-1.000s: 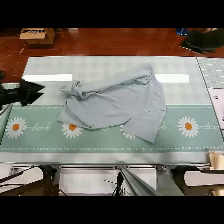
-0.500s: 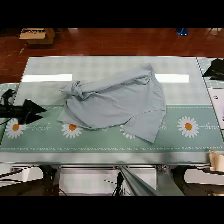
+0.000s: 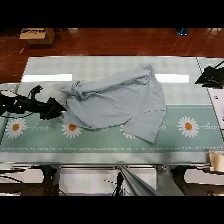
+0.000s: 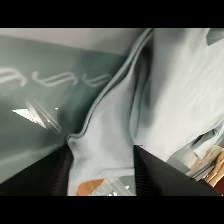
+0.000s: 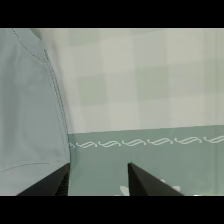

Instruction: Fold the shirts.

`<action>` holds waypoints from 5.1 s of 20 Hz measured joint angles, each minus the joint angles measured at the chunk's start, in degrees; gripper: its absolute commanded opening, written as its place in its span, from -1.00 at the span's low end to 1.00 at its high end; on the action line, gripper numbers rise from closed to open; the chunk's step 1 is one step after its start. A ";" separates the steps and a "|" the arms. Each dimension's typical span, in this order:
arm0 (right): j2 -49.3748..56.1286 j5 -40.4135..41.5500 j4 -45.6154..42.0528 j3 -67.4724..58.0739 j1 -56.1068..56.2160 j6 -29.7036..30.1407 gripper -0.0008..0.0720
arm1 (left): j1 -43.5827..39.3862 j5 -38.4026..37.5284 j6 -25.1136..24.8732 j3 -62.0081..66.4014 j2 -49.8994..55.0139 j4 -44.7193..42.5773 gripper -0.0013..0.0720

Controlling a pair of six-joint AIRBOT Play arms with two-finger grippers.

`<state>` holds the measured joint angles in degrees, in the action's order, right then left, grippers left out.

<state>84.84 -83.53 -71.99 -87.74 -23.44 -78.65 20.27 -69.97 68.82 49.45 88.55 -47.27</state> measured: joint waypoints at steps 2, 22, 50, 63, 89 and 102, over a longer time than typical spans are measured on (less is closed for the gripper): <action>0.00 0.09 0.11 0.15 0.00 -0.02 0.27 | -2.05 0.66 0.31 -0.07 1.31 -0.26 -0.91; -0.04 15.52 12.81 32.65 5.18 2.84 0.34 | -2.62 -3.96 -4.98 0.09 -4.87 -0.24 -0.91; -50.23 22.34 -6.05 -15.37 11.50 -6.45 -0.91 | -2.64 6.36 12.87 47.74 -61.57 -10.73 -0.92; -23.67 -9.09 -16.31 -17.18 21.03 -2.05 -0.91 | -2.82 -22.56 14.69 37.73 -47.91 -14.53 -0.92; 18.97 27.30 -19.80 -17.18 26.36 -18.56 -0.91 | -10.56 17.68 11.63 32.09 -1.11 -21.97 -0.92; 17.20 9.11 -17.20 -17.18 26.08 -18.86 -0.90 | -12.63 8.83 12.90 32.06 1.03 -23.80 -0.91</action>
<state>102.04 -74.41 -89.19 -104.92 2.63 -97.51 7.64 -61.14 81.71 81.52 89.58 -71.07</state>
